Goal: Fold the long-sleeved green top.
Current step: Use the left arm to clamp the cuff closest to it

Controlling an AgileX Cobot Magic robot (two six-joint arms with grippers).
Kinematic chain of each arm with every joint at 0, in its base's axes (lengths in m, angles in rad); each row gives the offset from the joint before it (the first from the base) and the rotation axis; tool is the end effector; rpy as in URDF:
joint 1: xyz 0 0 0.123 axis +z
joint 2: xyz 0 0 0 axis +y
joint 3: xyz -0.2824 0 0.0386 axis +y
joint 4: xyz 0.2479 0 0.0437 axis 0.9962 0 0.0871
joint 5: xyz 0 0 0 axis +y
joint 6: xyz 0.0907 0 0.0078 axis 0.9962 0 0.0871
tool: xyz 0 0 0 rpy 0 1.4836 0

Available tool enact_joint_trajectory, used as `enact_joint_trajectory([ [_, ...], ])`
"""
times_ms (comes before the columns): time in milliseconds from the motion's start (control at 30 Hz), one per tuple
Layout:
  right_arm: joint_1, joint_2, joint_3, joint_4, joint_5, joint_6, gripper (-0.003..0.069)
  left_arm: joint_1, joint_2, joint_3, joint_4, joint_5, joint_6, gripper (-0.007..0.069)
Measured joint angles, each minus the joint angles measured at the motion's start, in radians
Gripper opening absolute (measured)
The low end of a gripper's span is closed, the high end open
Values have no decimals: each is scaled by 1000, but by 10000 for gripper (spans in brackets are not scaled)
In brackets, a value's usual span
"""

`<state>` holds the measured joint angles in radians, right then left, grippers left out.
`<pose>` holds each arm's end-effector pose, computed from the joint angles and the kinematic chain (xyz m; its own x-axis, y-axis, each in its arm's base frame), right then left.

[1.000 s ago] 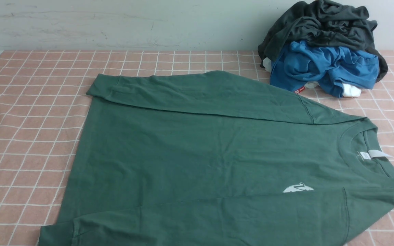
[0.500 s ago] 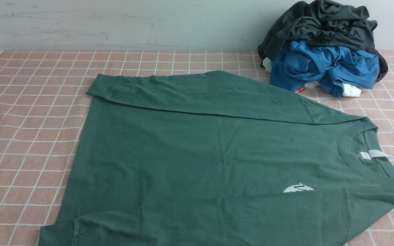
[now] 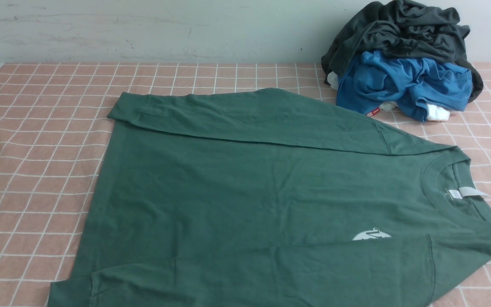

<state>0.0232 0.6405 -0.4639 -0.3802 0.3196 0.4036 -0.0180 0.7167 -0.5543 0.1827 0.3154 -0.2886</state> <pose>0.1322 -0.0076 0.2879 -0.3740 0.0320 -0.9269 0.1003 0.9949 -0.0061 0.1484 0.0025 0.3063 -0.3697 -0.1077 -0.9229 -0.0771 0.9934 -0.0850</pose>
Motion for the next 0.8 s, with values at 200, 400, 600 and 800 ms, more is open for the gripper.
enact_joint_trajectory([
  [200, 113, 260, -29, 248, 260, -174, -10, -67, 248, 0, -117, 297, 61, 16],
  [400, 262, 599, -161, 581, 346, -532, -10, -35, 504, -41, -192, 334, 104, 20],
  [600, 276, 751, -300, 740, 413, -690, -10, 3, 641, -93, -212, 299, 110, 92],
  [800, 276, 789, -340, 830, 496, -809, -10, 8, 803, -110, -210, 259, 103, 239],
])
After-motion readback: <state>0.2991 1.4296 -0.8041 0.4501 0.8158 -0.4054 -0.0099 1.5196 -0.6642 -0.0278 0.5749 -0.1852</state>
